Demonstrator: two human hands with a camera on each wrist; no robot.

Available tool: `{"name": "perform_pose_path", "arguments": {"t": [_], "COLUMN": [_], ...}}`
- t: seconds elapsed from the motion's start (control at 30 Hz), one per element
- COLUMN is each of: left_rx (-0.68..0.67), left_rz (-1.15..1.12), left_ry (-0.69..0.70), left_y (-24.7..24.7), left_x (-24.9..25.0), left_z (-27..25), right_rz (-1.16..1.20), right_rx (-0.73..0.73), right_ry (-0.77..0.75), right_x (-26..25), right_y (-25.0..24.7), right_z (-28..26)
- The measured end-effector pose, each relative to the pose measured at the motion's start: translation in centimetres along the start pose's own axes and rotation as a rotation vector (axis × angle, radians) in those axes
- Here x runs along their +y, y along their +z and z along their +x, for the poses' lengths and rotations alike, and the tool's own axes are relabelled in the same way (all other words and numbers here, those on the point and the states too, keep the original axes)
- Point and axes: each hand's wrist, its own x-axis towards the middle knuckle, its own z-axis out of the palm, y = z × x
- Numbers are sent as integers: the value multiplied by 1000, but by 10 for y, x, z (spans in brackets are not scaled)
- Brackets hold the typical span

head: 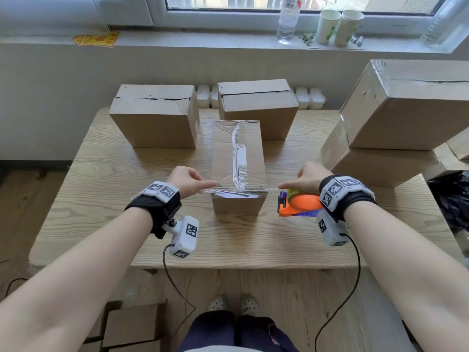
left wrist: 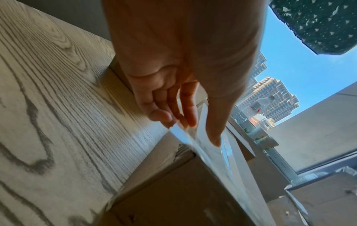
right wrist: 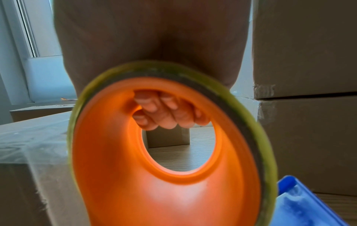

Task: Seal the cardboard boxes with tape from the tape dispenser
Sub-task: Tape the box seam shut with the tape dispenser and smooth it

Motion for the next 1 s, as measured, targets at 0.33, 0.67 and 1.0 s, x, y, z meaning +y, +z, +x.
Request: {"name": "perform_pose_path", "arguments": {"t": [0.33, 0.67, 1.0], "left_rx": [-24, 66, -171], "left_rz": [185, 577, 822], "left_ry": [-85, 500, 848], "left_y": [7, 25, 96], "left_x": [8, 30, 37], "left_z": [5, -18, -30], "right_rz": [46, 102, 160], "right_rx": [-20, 12, 23], "right_ry": [30, 49, 65], "right_x": [-3, 0, 7], "right_y": [10, 9, 12], "right_z": [1, -4, -6]}}
